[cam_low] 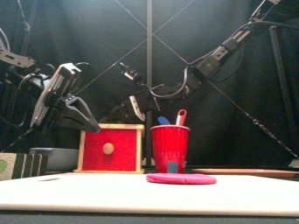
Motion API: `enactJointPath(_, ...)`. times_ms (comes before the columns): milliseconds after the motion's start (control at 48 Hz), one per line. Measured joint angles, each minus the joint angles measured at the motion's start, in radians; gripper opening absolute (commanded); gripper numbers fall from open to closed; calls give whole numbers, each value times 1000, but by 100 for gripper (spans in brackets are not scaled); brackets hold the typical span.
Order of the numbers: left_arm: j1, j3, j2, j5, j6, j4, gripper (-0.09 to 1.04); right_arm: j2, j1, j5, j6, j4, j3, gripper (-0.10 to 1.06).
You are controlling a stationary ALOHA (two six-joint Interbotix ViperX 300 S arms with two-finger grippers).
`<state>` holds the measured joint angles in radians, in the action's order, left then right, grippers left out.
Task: Get the cutter from the drawer then cut the dough then place the extra dough in the bowl
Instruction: Open the drawer
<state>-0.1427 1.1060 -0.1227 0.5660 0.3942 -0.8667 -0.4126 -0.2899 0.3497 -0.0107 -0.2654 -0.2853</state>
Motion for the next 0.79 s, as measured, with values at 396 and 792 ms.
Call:
enactJointPath(396,-18,-37,34,17,287,-64,76,-2,6,-5,-9,-8,8,17)
enactJointPath(792,-15,-87,141,87,298,-166,76,-2,18,-8,-14,-12,9,17)
